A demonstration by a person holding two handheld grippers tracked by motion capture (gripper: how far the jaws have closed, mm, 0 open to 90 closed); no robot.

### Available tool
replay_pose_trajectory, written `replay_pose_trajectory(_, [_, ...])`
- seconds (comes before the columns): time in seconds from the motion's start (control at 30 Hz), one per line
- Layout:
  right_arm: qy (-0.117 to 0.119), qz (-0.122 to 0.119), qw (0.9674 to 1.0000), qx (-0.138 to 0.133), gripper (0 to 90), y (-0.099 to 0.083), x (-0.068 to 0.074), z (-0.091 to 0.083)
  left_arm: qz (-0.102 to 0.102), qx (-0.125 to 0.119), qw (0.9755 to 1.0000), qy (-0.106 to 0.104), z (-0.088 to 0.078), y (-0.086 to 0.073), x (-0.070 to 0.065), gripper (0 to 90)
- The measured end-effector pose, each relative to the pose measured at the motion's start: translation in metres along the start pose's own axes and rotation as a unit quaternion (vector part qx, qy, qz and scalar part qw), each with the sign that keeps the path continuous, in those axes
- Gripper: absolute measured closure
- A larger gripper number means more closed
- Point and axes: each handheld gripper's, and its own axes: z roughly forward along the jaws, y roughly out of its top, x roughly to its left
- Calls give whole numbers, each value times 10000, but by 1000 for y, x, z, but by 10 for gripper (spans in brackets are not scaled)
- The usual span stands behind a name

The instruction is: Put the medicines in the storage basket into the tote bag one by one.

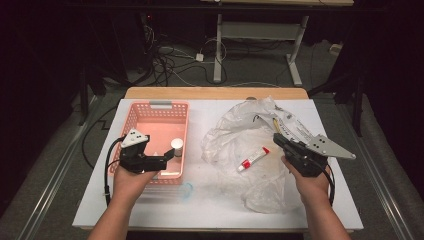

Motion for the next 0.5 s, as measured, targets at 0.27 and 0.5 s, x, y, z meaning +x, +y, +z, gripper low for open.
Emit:
replay_pose_trajectory(0.27, [-7,-2,10000,14,900,-1,0,1,79,56,9999,83,17,18,6,28])
replay_pose_trajectory(0.5, [-19,15,10000,23,900,-1,-2,0,-110,430,9990,82,35,25,23,50])
